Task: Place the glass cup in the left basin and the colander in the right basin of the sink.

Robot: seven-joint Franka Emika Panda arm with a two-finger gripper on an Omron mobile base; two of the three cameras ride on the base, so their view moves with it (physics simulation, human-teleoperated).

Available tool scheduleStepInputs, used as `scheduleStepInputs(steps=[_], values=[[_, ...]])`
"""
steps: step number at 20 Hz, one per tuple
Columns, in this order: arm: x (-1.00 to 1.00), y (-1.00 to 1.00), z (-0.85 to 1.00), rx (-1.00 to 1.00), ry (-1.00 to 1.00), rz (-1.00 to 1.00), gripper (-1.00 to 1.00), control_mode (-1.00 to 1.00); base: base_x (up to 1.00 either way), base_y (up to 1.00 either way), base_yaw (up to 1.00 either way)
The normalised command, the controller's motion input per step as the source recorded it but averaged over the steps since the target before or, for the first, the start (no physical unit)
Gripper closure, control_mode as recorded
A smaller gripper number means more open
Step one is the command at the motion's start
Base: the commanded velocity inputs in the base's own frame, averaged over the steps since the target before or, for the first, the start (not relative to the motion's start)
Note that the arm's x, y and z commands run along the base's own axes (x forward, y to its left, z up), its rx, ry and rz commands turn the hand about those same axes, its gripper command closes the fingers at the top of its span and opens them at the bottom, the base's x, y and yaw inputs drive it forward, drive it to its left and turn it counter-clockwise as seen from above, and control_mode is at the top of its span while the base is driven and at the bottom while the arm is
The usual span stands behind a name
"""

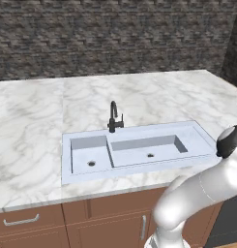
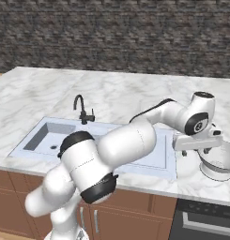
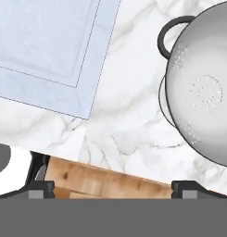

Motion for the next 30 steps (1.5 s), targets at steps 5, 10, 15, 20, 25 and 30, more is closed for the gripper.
scheduleStepInputs(steps=[5,10,15,20,25,30], values=[[0.15,-0.15,-0.16,0.02,0.0,0.01,-1.0,-1.0,0.0,0.0,0.0],[0.13,-0.17,-0.15,0.02,0.0,0.02,-1.0,-1.0,0.0,0.0,0.0],[0.06,-0.11,-0.17,0.01,0.0,0.02,-1.0,-1.0,0.0,0.0,0.0],[0.1,-0.08,-0.26,0.0,0.0,0.02,-1.0,-1.0,0.0,0.0,0.0],[0.12,-0.06,-0.28,0.0,0.0,0.02,-1.0,-1.0,0.0,0.0,0.0],[0.13,-0.08,-0.23,0.0,0.0,0.02,-1.0,-1.0,0.0,0.0,0.0]])
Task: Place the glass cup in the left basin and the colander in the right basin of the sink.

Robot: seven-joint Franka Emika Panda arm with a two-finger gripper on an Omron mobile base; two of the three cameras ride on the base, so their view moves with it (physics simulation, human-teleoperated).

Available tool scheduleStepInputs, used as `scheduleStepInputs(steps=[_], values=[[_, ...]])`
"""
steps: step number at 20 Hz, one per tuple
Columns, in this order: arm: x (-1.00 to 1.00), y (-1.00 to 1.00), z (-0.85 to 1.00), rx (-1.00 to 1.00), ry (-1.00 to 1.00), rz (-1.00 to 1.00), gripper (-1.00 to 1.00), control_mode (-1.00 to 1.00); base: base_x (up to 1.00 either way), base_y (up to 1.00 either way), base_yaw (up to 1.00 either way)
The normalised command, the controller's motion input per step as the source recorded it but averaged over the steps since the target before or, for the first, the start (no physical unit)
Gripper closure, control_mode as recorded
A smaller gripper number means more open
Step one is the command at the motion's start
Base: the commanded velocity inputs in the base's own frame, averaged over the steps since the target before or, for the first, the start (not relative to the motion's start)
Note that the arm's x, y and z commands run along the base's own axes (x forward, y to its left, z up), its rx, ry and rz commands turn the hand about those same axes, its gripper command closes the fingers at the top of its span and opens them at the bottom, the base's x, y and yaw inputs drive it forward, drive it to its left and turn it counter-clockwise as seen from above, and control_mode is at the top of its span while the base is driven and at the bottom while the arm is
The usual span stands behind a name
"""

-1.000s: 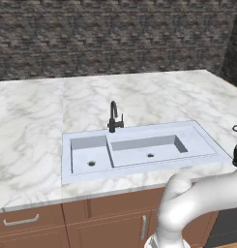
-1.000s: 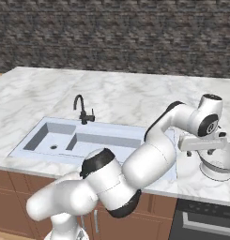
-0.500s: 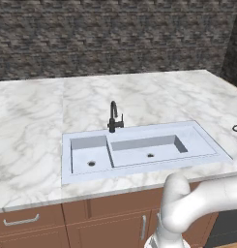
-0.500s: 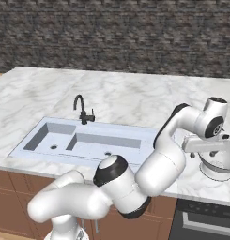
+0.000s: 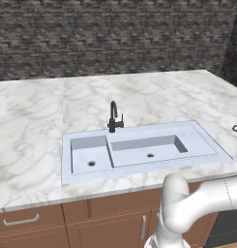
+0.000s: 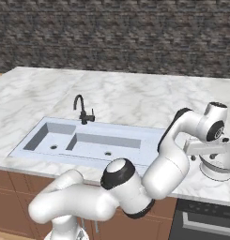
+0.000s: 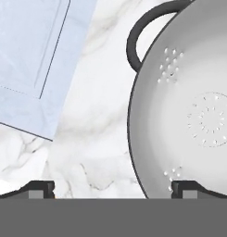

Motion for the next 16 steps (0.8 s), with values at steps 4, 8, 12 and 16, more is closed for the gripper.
scheduleStepInputs(steps=[4,8,12,16], values=[[0.15,-0.11,-0.15,0.0,0.0,0.02,-1.0,-1.0,0.0,0.0,0.0],[0.19,-0.13,-0.1,0.0,0.0,0.01,-1.0,-1.0,0.0,0.0,0.0],[0.2,-0.14,-0.07,0.0,0.0,0.01,-1.0,-1.0,0.0,0.0,0.0],[0.16,-0.16,-0.06,0.0,0.0,0.01,-1.0,-1.0,0.0,0.0,0.0]])
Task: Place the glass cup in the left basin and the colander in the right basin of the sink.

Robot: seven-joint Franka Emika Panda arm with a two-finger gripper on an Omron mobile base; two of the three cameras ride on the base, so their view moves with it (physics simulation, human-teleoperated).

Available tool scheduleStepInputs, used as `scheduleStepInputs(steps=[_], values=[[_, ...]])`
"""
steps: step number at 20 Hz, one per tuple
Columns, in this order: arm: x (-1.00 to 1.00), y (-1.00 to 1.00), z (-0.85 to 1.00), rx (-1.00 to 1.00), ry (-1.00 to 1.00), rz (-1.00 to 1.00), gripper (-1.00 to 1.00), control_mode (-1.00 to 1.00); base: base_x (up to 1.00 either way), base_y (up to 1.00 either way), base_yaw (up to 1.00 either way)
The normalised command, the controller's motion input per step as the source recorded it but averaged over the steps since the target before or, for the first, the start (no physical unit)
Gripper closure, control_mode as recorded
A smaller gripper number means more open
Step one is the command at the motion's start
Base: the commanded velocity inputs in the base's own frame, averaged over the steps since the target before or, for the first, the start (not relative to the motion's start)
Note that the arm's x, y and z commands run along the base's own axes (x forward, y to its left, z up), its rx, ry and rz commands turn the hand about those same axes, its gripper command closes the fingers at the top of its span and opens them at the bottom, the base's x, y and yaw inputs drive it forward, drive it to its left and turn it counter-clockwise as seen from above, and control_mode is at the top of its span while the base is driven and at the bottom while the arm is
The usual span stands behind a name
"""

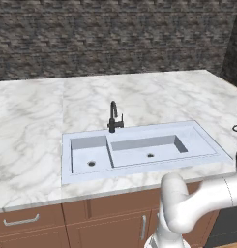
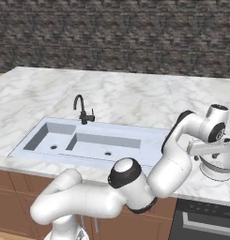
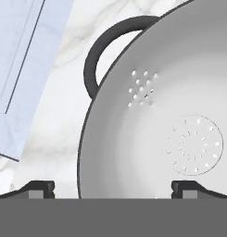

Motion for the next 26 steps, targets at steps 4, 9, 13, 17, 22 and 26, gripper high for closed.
scheduleStepInputs(steps=[4,9,13,17,22,26], values=[[0.09,-0.18,-0.07,0.0,0.0,0.01,-1.0,-1.0,0.0,0.0,0.0],[0.01,-0.06,-0.12,0.0,0.0,0.01,-1.0,-1.0,0.0,0.0,0.0],[0.0,0.0,-0.18,0.0,0.0,0.0,-1.0,-1.0,0.0,0.0,0.0],[0.0,0.0,-0.16,0.0,0.0,0.0,-1.0,-1.0,0.0,0.0,0.0],[0.0,0.0,-0.22,0.0,0.0,0.0,-1.0,-1.0,0.0,0.0,0.0],[0.0,0.0,-0.24,0.0,0.0,0.0,-1.0,-1.0,0.0,0.0,0.0]])
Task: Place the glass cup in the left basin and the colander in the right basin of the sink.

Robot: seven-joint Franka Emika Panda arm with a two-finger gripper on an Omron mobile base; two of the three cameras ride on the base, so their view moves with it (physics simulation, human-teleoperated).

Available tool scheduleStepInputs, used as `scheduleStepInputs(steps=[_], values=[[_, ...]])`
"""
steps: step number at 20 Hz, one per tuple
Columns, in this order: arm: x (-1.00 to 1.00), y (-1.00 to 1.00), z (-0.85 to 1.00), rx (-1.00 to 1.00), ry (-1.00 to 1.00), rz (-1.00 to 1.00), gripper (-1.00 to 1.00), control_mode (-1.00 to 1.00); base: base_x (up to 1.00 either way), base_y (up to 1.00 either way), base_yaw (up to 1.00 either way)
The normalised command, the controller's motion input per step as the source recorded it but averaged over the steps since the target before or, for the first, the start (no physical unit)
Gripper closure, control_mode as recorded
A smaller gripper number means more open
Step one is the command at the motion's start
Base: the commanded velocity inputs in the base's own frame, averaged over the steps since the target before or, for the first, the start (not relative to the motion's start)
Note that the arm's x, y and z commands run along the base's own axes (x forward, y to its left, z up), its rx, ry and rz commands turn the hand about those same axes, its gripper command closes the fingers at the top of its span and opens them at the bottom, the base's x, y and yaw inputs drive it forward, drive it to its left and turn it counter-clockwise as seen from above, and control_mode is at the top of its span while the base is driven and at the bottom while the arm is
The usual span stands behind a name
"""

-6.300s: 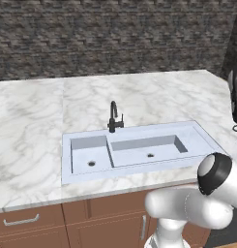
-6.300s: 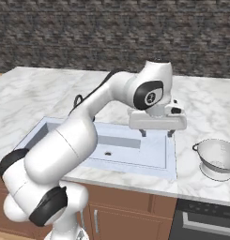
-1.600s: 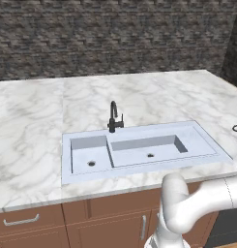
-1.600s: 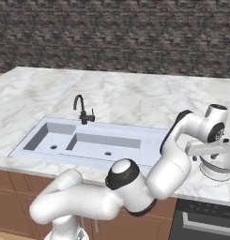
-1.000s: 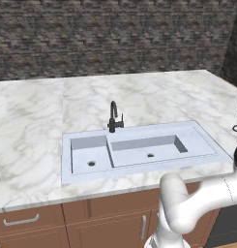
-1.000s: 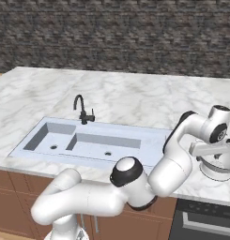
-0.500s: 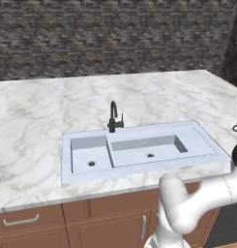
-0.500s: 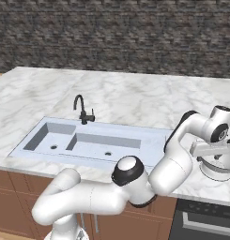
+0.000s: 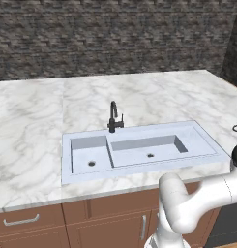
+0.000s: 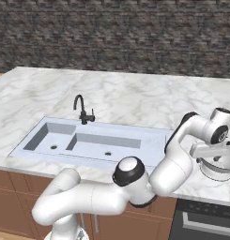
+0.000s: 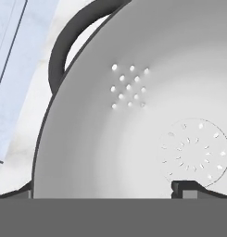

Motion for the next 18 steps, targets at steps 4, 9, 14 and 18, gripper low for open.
scheduleStepInputs(steps=[4,9,14,18], values=[[-0.01,0.0,-0.19,0.0,0.0,0.0,-1.0,-1.0,0.0,0.0,0.0],[0.0,0.0,-0.14,0.0,0.0,0.0,-1.0,-1.0,0.0,0.0,0.0],[0.0,0.0,-0.09,0.0,0.0,0.0,1.0,-1.0,0.0,0.0,0.0],[0.0,0.0,0.0,0.0,0.0,0.0,1.0,-1.0,0.0,0.0,0.0]])
